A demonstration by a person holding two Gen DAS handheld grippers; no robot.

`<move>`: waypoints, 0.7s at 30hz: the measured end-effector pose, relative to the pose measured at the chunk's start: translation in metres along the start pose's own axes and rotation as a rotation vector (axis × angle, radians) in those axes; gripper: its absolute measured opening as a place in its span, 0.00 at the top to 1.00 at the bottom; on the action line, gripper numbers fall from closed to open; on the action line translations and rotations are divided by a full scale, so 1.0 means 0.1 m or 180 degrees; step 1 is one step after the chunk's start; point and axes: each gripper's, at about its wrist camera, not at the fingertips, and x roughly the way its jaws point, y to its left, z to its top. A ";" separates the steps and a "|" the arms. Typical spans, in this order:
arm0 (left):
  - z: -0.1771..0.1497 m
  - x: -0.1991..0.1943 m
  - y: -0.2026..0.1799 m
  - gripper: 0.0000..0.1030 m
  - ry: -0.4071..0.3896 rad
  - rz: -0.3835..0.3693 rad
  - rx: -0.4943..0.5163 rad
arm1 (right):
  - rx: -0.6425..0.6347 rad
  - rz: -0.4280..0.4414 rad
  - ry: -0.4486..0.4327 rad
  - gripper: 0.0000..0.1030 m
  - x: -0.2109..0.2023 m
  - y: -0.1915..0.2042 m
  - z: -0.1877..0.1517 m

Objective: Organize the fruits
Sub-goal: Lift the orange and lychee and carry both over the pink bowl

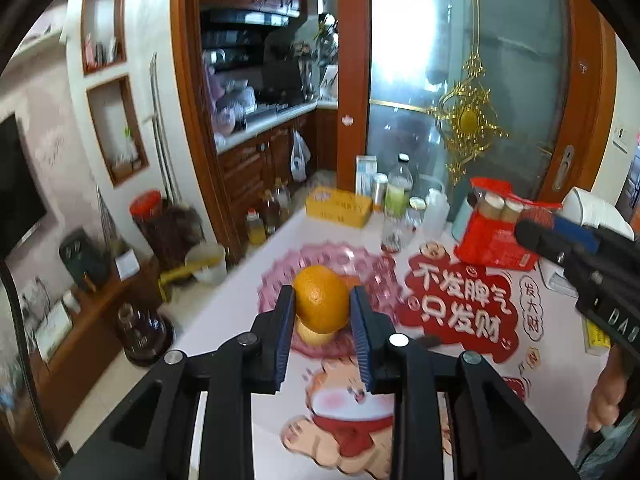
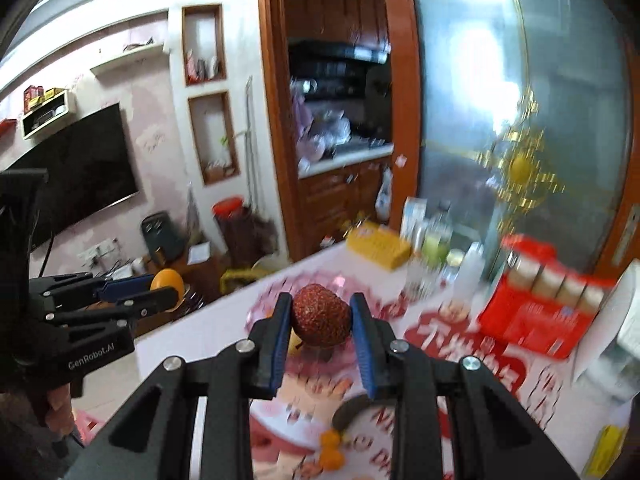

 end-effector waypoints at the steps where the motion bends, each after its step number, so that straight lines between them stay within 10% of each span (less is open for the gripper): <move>1: 0.06 0.02 0.03 0.75 -0.0029 0.0003 0.0030 | 0.0012 -0.0038 -0.0037 0.72 0.03 0.02 0.10; 9: 0.47 0.58 0.24 0.75 -0.0028 -0.0158 0.0236 | 0.0090 -0.0328 0.0003 0.72 0.61 0.12 0.43; 21: 0.36 1.95 0.41 0.75 0.0441 -0.0277 0.0216 | 0.0261 -0.0457 0.0759 0.72 1.92 0.05 0.06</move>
